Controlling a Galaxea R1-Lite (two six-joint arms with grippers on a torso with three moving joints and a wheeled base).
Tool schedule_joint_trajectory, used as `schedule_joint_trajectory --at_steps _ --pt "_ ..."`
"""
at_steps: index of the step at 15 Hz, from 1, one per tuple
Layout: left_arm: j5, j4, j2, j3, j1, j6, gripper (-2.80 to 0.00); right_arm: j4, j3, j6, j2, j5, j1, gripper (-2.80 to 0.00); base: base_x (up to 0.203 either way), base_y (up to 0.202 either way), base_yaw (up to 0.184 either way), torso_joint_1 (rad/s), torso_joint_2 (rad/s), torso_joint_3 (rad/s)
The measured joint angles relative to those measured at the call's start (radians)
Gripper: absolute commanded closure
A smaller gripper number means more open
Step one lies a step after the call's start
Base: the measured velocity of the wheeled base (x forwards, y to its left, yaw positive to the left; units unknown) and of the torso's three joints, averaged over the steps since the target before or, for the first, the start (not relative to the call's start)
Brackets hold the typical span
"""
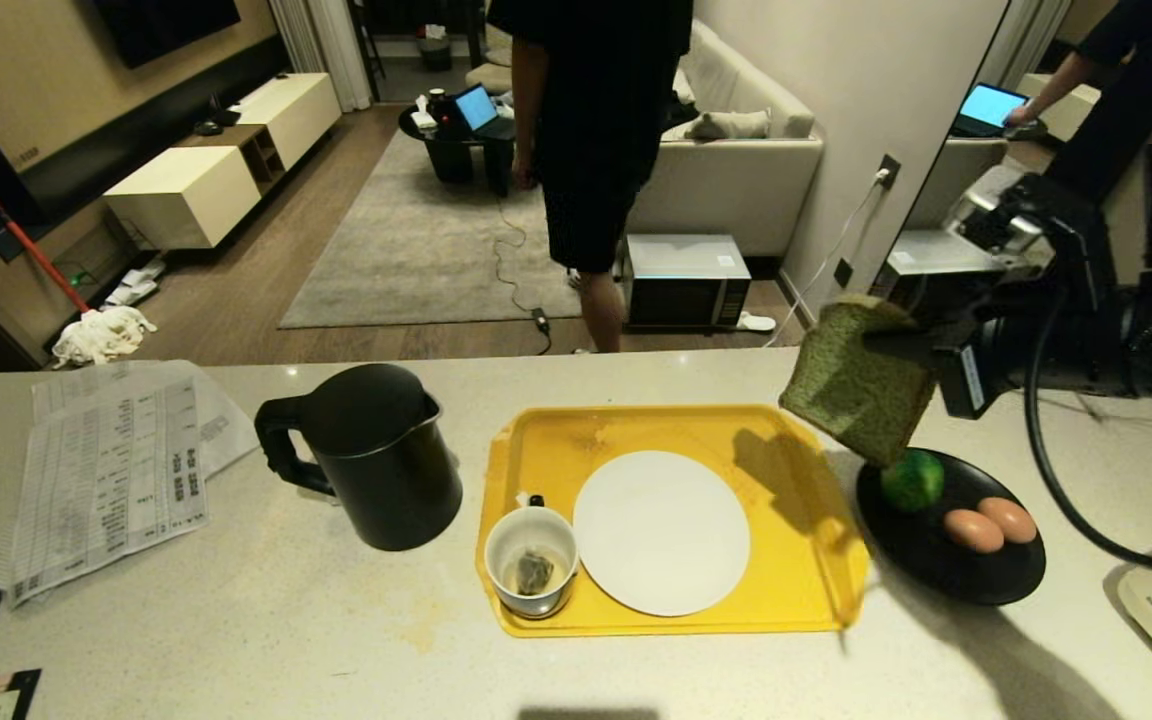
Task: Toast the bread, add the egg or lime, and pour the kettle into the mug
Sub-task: Put the baked bread on a plate
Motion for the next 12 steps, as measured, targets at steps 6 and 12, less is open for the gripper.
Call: schedule_joint_trajectory --at_steps 6,12 --pt "0.000 0.000 0.000 0.000 -0.001 0.000 0.00 -0.002 -0.054 0.107 0.174 -0.227 0.128 0.00 0.000 0.000 0.000 0.000 0.00 0.000" --pt "0.000 0.000 0.000 0.000 0.000 0.000 0.00 -0.003 -0.094 0.117 0.292 -0.301 0.204 0.00 0.000 0.000 0.000 0.000 0.00 0.000"
